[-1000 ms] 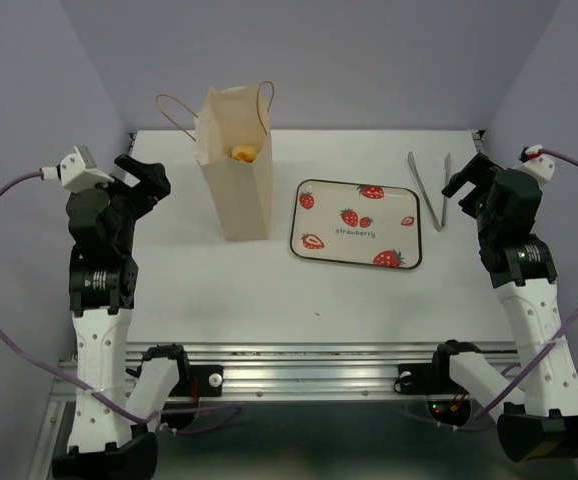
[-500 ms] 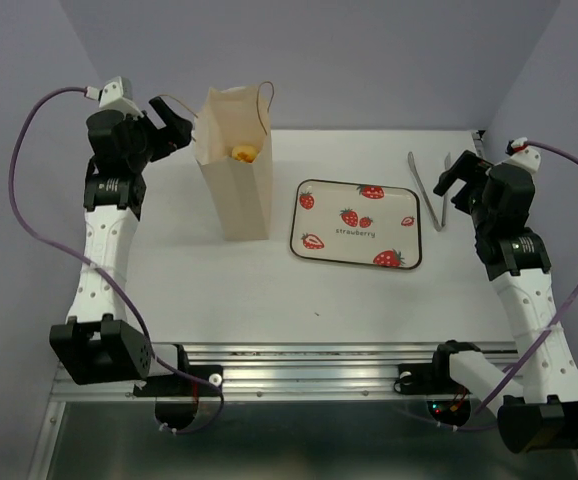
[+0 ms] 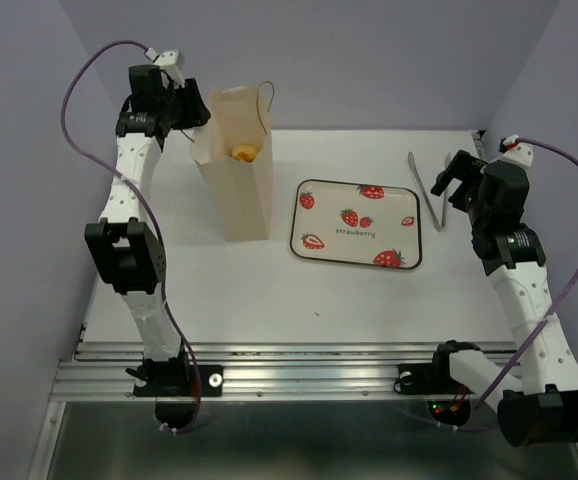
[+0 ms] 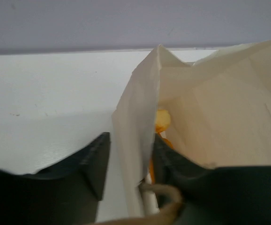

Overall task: Take the fake bread out of the paper bag
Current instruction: Adjust the paper bag at the center of the board.

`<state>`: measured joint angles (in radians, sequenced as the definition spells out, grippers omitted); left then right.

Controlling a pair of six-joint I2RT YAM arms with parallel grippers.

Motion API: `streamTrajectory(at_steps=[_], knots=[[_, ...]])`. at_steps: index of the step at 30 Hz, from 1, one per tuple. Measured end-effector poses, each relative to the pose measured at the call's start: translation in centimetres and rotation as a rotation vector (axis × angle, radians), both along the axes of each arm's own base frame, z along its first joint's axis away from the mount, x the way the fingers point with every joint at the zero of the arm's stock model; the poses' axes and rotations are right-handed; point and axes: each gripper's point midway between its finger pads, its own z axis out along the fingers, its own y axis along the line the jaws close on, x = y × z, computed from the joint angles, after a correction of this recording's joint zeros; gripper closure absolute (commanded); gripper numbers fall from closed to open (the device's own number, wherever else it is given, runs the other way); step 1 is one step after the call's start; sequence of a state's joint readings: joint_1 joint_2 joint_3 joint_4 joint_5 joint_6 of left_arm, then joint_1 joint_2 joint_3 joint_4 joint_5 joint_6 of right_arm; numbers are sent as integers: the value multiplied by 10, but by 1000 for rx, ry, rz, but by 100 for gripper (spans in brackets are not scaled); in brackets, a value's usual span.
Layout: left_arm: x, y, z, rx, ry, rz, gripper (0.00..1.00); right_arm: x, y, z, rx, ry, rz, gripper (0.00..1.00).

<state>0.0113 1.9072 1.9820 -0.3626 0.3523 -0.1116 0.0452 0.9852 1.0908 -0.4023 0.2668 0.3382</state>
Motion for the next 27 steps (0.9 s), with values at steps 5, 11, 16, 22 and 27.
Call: streamTrajectory(at_steps=[5, 11, 16, 22, 27], knots=[[15, -19, -24, 78, 67, -62, 100, 4, -2, -8, -11, 26, -10, 0], [11, -8, -7, 197, 27, -49, 100, 4, -6, -12, -24, 37, -26, 0], [18, 18, 26, 372, -76, 6, 100, 3, -11, -12, -43, 42, -46, 0], [19, 14, 68, 582, -236, -18, 100, 4, -17, -14, -62, 48, -79, 0], [-5, -65, 38, 773, -287, -232, 100, 12, -22, -30, -79, 97, -106, 0]])
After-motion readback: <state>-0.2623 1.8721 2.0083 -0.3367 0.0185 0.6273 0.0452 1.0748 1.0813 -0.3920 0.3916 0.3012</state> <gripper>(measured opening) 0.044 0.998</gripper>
